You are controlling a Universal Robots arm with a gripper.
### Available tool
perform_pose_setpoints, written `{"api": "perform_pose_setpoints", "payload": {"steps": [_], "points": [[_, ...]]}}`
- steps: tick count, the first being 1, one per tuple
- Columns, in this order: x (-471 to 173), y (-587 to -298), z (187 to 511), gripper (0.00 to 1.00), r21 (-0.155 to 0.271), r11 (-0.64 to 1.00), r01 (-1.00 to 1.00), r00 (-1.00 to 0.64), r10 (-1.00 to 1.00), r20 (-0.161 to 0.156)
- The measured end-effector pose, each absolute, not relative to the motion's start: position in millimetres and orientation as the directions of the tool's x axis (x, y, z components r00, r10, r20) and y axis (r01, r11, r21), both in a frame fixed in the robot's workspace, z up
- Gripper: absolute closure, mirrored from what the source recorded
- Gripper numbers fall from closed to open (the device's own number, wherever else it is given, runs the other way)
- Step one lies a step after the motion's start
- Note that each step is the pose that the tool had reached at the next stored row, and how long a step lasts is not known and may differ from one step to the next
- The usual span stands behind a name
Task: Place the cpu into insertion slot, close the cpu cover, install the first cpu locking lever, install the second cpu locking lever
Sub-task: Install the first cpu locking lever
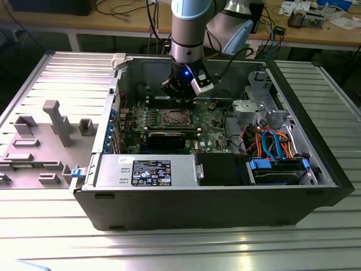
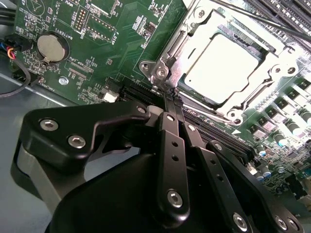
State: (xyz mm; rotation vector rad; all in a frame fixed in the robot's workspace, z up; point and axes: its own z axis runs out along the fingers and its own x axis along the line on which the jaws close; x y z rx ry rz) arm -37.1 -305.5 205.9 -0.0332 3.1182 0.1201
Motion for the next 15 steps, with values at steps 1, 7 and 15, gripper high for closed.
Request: {"api": "perform_pose_setpoints", "payload": {"steps": [1, 7, 15], "points": [[-37.1, -305.5, 205.9, 0.89, 0.077, 0.997, -0.022, -1.000, -0.020, -0.022], [-37.1, -305.6, 205.5, 0.89, 0.075, 0.997, -0.022, -1.000, -0.021, -0.021], [-37.1, -305.6, 203.7, 0.89, 0.071, 0.997, -0.022, -1.000, -0.021, -0.021]]}}
